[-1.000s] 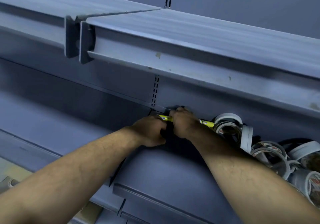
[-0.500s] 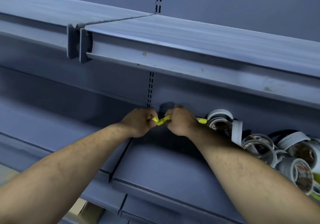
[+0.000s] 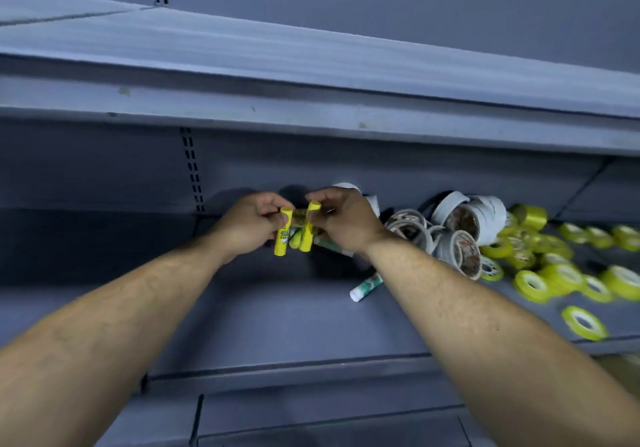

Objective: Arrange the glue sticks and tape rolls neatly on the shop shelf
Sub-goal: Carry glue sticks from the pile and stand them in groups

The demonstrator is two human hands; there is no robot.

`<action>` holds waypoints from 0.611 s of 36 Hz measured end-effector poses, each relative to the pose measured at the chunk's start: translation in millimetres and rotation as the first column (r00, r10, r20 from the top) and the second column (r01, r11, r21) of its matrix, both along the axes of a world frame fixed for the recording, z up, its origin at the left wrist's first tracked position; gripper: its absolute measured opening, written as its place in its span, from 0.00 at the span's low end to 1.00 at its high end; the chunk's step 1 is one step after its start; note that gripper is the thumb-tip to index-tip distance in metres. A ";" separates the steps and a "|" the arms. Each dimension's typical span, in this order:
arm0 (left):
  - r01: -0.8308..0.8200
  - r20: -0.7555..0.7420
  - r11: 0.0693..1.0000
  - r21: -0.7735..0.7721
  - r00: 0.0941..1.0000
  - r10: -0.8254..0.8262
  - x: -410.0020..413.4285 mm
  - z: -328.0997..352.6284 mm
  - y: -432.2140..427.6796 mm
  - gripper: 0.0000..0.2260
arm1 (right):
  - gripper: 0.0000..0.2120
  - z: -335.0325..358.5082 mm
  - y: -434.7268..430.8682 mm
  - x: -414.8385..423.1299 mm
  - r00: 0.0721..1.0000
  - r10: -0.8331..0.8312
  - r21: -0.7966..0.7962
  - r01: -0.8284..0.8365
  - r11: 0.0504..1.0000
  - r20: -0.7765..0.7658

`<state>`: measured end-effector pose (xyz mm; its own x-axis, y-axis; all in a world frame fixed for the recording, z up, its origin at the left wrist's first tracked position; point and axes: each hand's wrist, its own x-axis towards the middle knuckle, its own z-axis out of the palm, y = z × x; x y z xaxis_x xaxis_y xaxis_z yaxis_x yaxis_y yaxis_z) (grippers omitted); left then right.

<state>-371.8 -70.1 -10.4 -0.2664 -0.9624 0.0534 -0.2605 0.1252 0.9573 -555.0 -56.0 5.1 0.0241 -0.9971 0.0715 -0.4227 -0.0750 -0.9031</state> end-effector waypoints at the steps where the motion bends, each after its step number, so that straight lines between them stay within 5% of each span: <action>1: 0.013 0.010 1.000 -0.021 1.000 -0.012 -8.2 3.8 1.7 0.12 | 0.12 2.7 4.2 -7.1 1.000 -0.012 -0.022 0.012 1.000 -0.003; 10: 0.119 -0.021 0.987 -0.106 0.992 -0.122 -106.4 38.2 37.2 0.09 | 0.10 25.7 56.9 -92.1 0.971 -0.239 -0.148 0.241 0.959 0.031; 22: 0.289 0.064 0.945 -0.155 0.957 -0.283 -326.0 43.5 126.9 0.12 | 0.13 29.0 196.8 -290.4 0.833 -0.525 -0.285 0.468 0.836 -0.173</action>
